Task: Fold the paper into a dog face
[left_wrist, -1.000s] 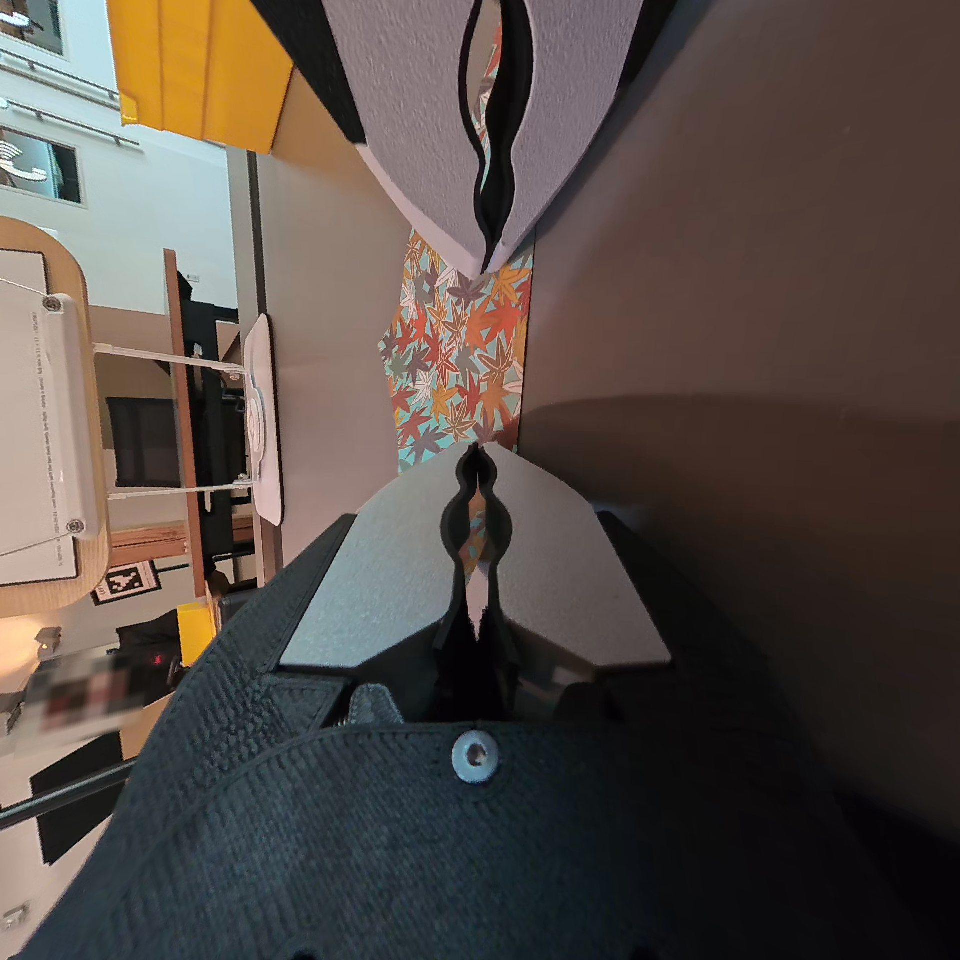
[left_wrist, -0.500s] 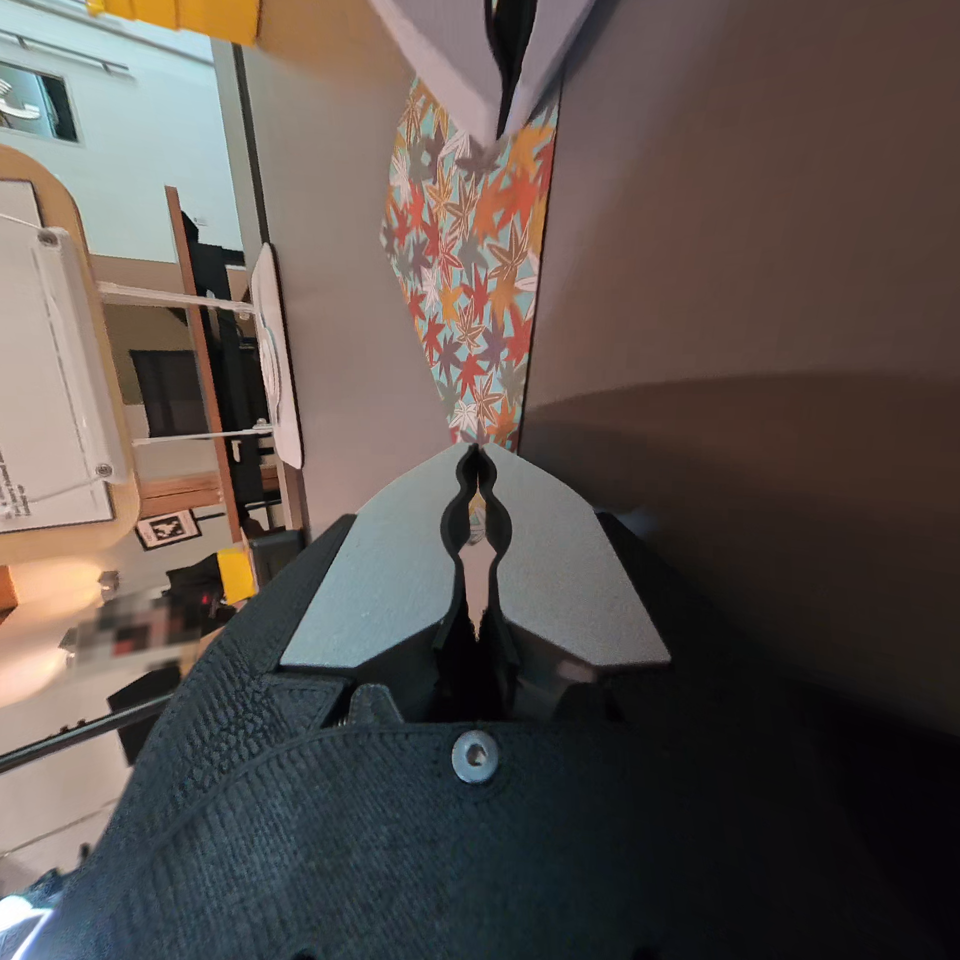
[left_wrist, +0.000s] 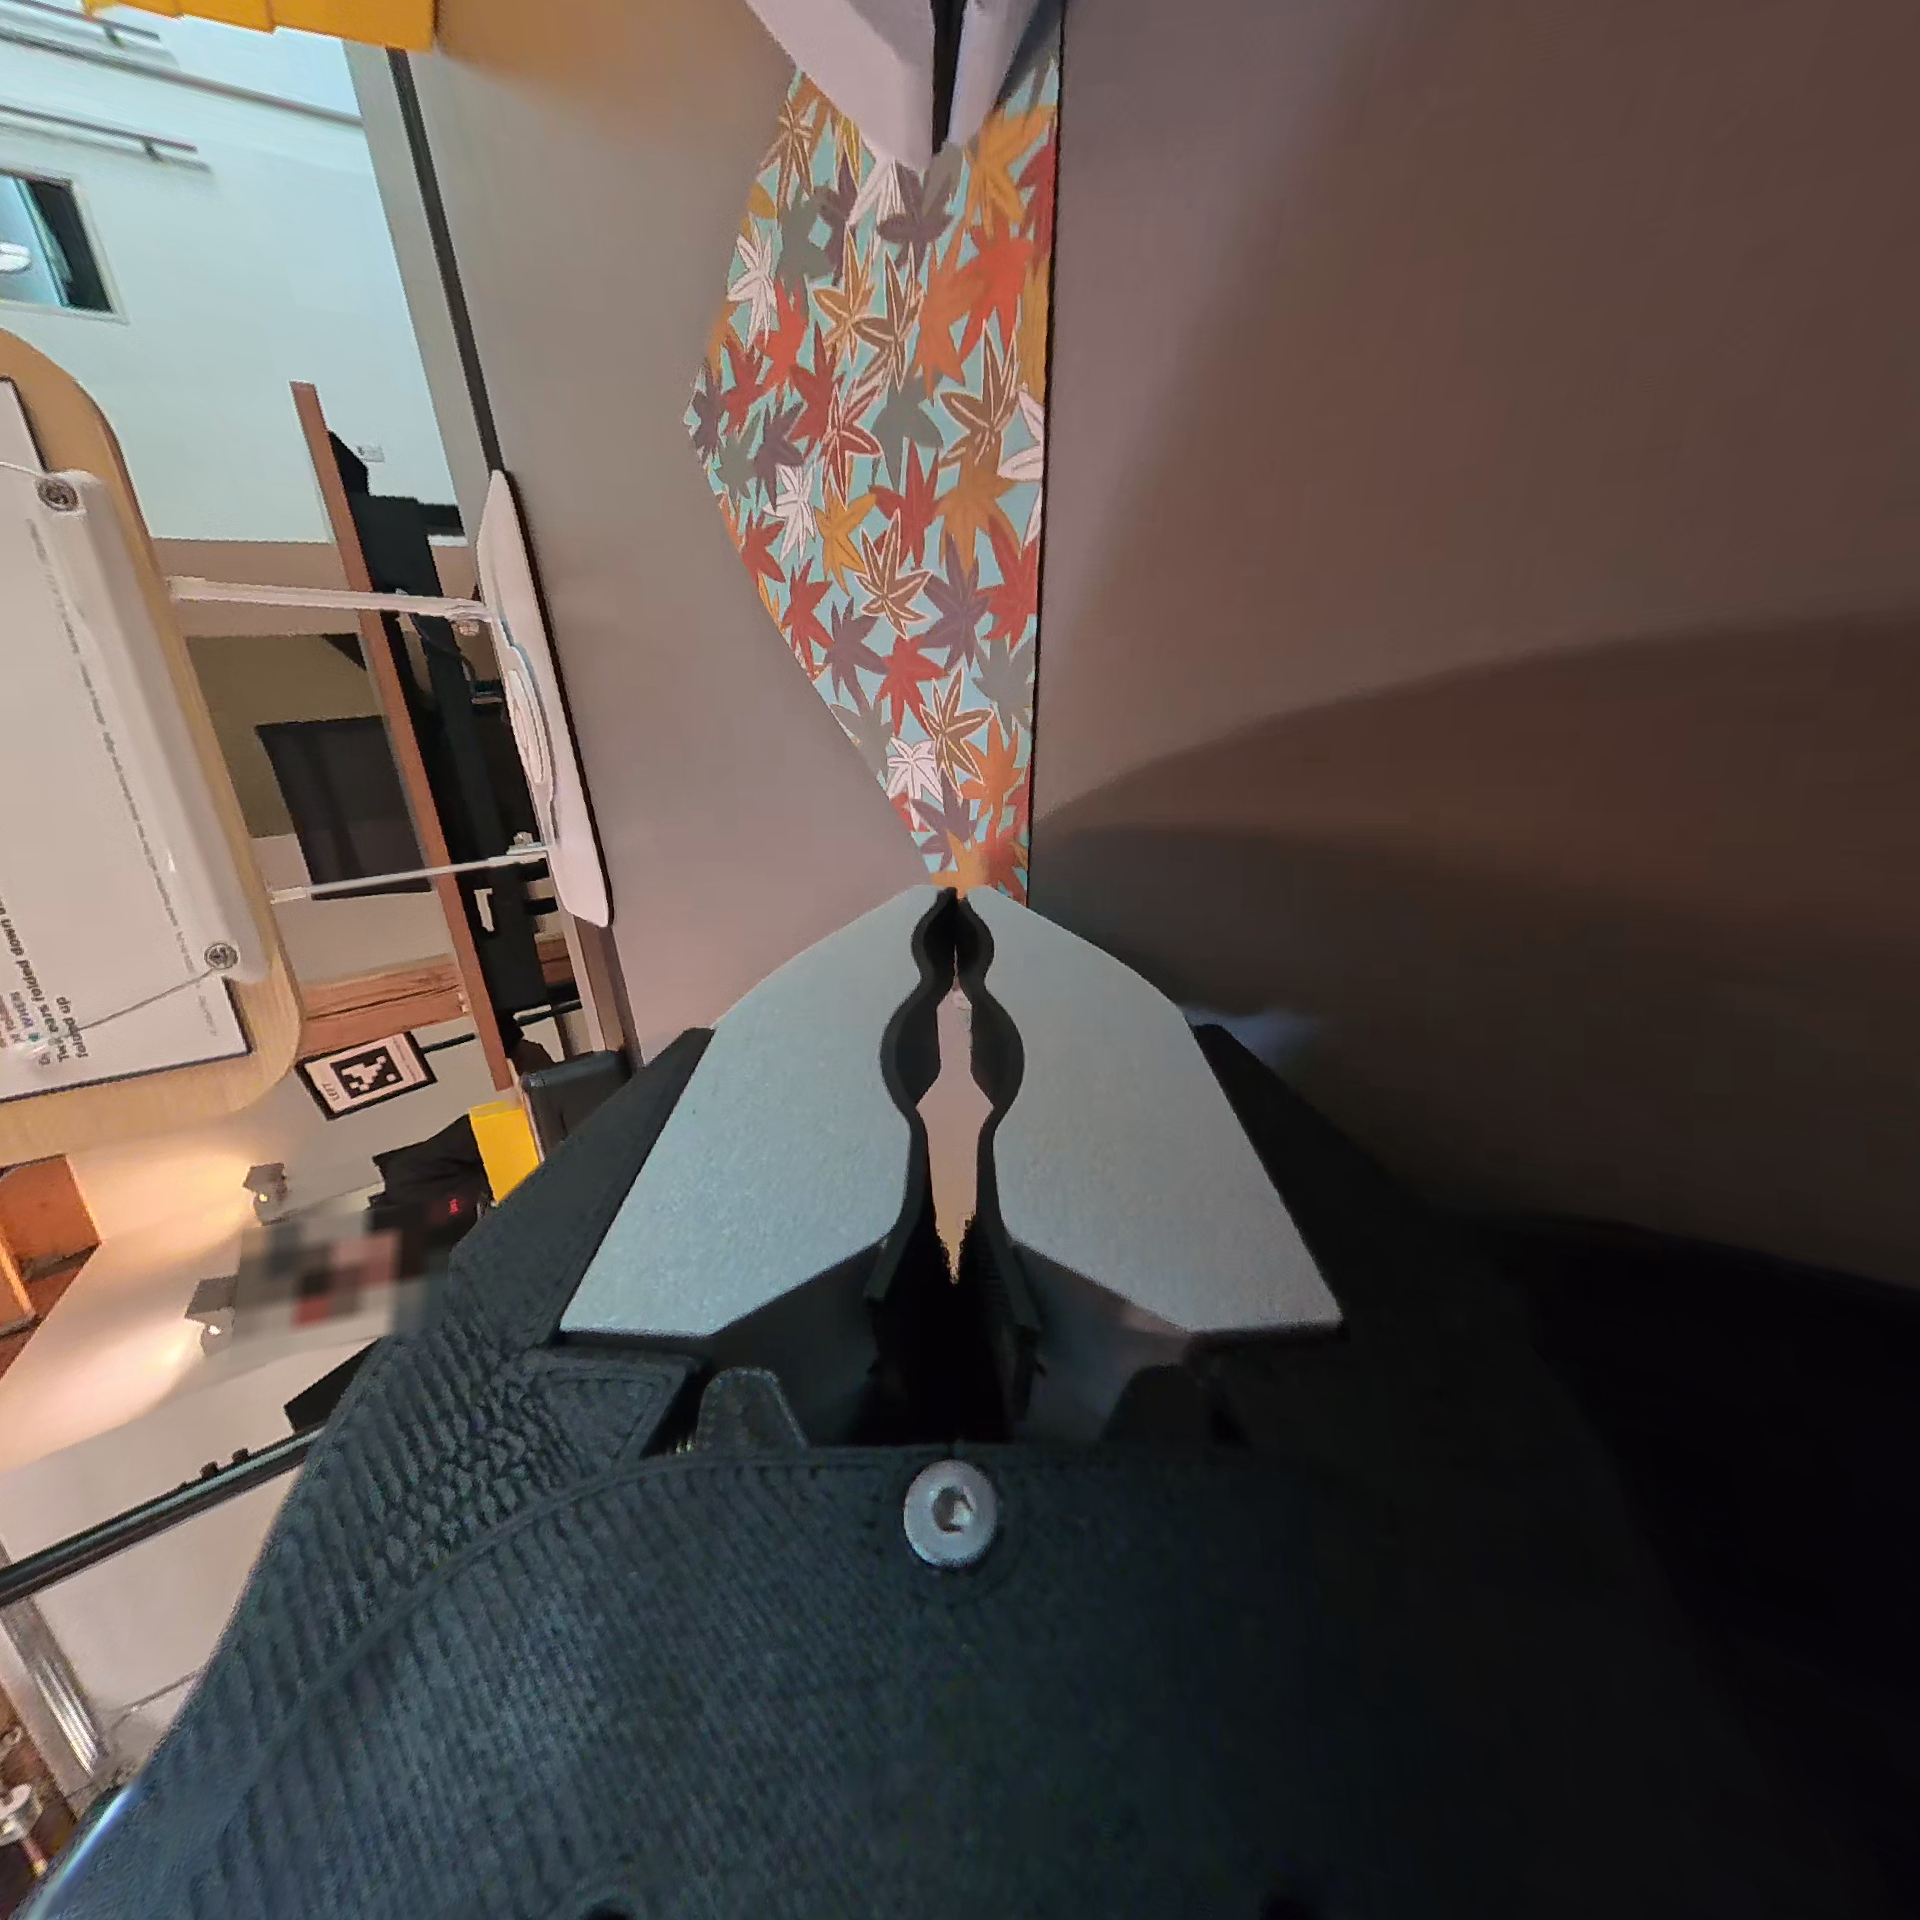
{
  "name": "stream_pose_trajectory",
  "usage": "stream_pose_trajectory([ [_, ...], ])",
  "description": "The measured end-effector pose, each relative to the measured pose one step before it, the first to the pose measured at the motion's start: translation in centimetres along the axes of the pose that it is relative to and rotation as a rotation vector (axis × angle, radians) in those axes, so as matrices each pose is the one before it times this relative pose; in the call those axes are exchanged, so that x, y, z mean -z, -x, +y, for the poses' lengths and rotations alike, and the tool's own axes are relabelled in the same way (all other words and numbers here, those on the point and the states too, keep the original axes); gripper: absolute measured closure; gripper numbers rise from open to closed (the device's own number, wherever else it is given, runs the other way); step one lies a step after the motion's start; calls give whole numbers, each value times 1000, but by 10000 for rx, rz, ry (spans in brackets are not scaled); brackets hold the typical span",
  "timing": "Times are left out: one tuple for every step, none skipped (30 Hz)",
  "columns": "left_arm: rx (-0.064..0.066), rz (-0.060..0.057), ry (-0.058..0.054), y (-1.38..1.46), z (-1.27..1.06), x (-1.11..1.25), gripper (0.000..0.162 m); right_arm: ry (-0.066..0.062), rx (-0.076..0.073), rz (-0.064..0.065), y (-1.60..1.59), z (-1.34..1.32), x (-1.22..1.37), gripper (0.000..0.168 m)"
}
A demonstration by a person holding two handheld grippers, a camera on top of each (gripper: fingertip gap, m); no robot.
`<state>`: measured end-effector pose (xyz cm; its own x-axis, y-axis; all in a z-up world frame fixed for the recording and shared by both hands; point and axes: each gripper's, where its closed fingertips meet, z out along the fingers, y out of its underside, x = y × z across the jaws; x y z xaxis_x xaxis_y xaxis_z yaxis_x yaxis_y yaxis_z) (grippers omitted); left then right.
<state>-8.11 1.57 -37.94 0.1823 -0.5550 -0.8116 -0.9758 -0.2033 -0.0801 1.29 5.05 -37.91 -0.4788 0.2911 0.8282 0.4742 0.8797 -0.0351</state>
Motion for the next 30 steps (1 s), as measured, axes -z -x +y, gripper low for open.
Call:
stream_pose_trajectory([
  [-114, 42, 39, -25, 90, 20, 162, 7, -12, -5, -1, 12, -1, 168],
  [-140, 13, 33, -12, 48, 18, 162, 5, 7, 10, 1, -1, -4, 168],
  [-142, 6, 31, -10, 35, 13, 162, 5, 12, 15, 8, -5, 2, 168],
  [-112, 24, 40, -23, 61, 25, 162, 2, -3, 2, -4, 12, -2, 168],
  [-74, 52, 51, -34, 130, 33, 162, -3, -4, -1, -5, -5, 3, 168],
  [-32, 76, 51, -48, 187, 54, 162, 1, 1, -1, 0, 2, 1, 168],
  [-4, 96, 27, -72, 221, 76, 162, 9, 11, 0, 0, 12, 1, 168],
  [-3, 111, 12, -84, 244, 87, 162, 7, 9, 2, 5, -4, -10, 168],
  [-57, 109, 33, -93, 277, 101, 162, -3, -4, -3, -4, 5, 0, 168],
  [-108, 94, 96, -90, 390, 98, 162, -3, -6, -13, -3, 0, -2, 168],
  [-40, 95, 203, -74, 626, 72, 162, -1, 3, 0, 2, 4, 7, 168],
  [57, 135, 242, -76, 805, 53, 162, 3, 15, 2, -10, -1, -11, 168],
  [102, 180, 243, -75, 924, 44, 162, -1, 14, -12, 5, -1, 0, 168],
  [155, 197, 307, -40, 1037, -19, 162, -17, 11, -21, -11, -5, -3, 168],
  [321, 133, 383, 102, 1054, -37, 162, -12, 7, -38, 9, -4, -7, 168],
  [409, -110, 254, 478, 724, 59, 162, -4, 24, -39, -7, 2, -8, 168],
  [394, -374, 24, 865, 204, 295, 162, -13, 55, -23, -5, -12, -2, 168],
  [407, -395, -176, 887, -358, 456, 162, -16, 84, -14, -11, -6, -1, 168],
  [451, -218, -358, 597, -864, 468, 162, -61, 169, -5, -17, -47, -8, 168],
  [470, -30, -486, 182, -1237, 393, 162, -95, 159, 4, -26, -39, -5, 168],
  [397, 107, -473, -190, -1358, 214, 162, -122, 123, 32, -49, -41, -8, 168],
  [276, 81, -374, -283, -1295, 18, 162, -143, 93, 87, -94, 10, -14, 168],
  [139, 10, -282, -243, -1175, -115, 162, -112, 107, 191, -250, 97, 34, 168],
  [52, 4, -262, -249, -1109, -141, 162, -106, 161, 269, -485, 119, 190, 168],
  [52, 25, -321, -246, -1120, -159, 162, -145, 90, 314, -682, 39, 345, 168],
  [112, 66, -343, -238, -1092, -203, 162, -217, -122, 204, -644, -102, 407, 168],
  [155, 122, -285, -232, -980, -322, 162, -169, -414, 11, -490, -131, 316, 168],
  [171, 143, -156, -186, -735, -471, 162, -10, -684, -135, -299, -67, 111, 168],
  [163, 120, -20, -160, -433, -614, 162, 171, -816, -246, -104, -10, -149, 168],
  [113, 130, 45, -220, -151, -670, 162, 260, -718, -267, 129, -90, -347, 168],
])
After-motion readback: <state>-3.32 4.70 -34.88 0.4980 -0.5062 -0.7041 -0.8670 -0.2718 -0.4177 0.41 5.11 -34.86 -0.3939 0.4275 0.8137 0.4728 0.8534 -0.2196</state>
